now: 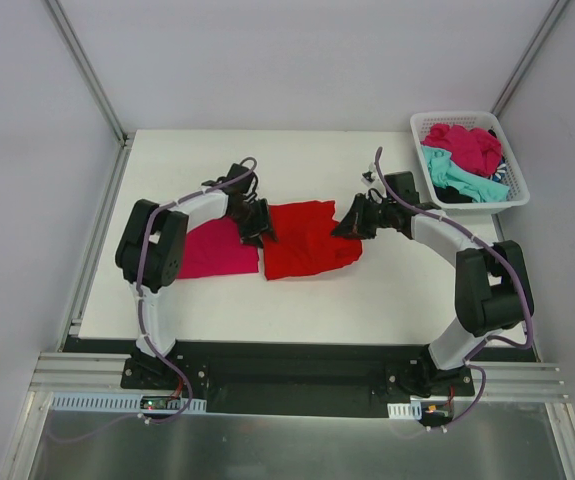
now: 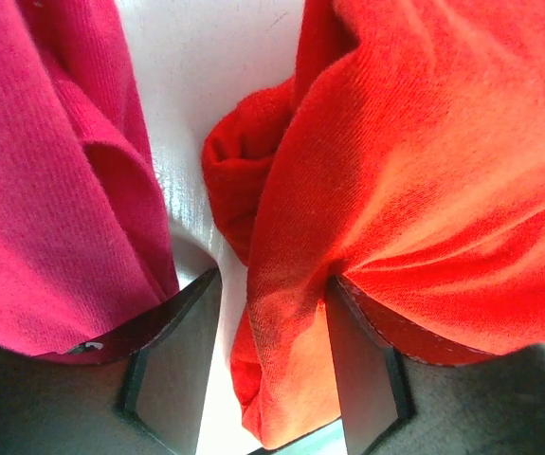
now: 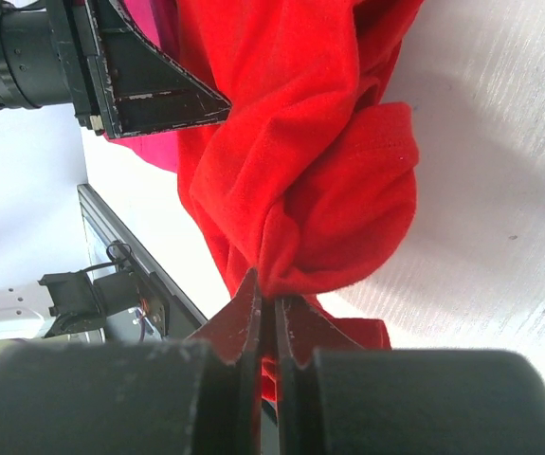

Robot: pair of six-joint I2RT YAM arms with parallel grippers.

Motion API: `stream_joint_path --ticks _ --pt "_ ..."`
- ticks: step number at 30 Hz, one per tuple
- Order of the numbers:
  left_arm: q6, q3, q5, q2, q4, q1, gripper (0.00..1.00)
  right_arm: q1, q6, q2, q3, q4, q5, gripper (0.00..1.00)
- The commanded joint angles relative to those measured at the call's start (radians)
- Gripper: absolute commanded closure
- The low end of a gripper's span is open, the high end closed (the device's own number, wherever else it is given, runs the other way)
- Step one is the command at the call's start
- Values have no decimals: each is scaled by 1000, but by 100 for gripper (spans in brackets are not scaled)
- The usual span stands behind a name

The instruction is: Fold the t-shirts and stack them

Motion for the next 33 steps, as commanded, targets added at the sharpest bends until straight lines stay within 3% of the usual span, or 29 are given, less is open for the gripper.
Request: stream_joint_path --ticks 1,13,16,17,18,24,33 --pt "-33 -82 -23 -9 23 -22 52 -7 -9 -35 38 5 -18 99" --pt "-324 -229 75 34 503 -99 52 -7 -14 -28 46 2 -22 99" --pt "-378 -265 130 39 634 -98 69 -7 -12 -23 47 5 -22 99" --pt "-386 -265 153 51 643 -98 94 -7 -12 -23 47 5 -24 99" --pt "-389 -256 162 59 645 -98 100 -7 -12 -21 49 3 -22 99" --pt "-343 -237 170 43 576 -89 100 -11 -15 -20 46 5 -21 99" --pt "-173 -22 115 -115 177 -41 100 2 -18 -15 55 -12 8 99"
